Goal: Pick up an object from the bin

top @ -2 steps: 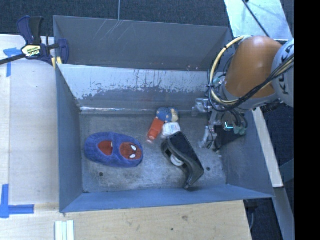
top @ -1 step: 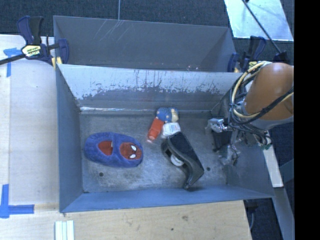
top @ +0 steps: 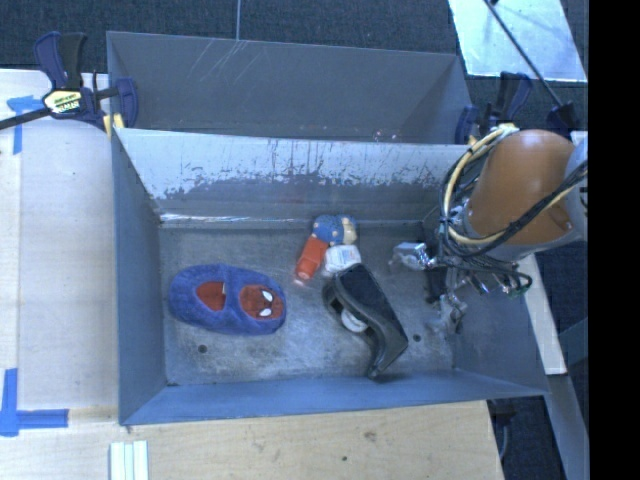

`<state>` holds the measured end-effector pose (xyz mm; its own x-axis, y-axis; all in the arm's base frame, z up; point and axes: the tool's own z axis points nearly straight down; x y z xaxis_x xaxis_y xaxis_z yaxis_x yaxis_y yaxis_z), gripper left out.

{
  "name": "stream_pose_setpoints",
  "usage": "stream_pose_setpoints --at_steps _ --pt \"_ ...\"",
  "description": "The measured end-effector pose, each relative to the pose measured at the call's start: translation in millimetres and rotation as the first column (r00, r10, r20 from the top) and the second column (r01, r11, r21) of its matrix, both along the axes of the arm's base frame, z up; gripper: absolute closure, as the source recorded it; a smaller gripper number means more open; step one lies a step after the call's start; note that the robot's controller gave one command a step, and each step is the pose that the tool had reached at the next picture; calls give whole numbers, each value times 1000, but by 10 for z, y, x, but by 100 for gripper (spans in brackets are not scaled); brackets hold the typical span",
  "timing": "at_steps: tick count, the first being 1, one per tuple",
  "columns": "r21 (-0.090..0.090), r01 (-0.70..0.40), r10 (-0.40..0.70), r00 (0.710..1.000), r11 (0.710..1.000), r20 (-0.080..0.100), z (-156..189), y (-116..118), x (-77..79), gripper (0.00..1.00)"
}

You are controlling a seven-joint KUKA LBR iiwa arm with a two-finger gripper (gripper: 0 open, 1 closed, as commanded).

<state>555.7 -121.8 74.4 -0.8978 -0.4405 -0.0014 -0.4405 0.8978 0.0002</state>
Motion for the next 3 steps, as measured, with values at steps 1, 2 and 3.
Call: stream_pose_setpoints --at_steps 1,2,3 --pt "7 7 -7 1000 1000 -1 -42 -303 377 0" --pt "9 -345 345 938 938 7 240 -282 261 0" --pt "9 -722 722 692 692 8 142 -285 542 0"
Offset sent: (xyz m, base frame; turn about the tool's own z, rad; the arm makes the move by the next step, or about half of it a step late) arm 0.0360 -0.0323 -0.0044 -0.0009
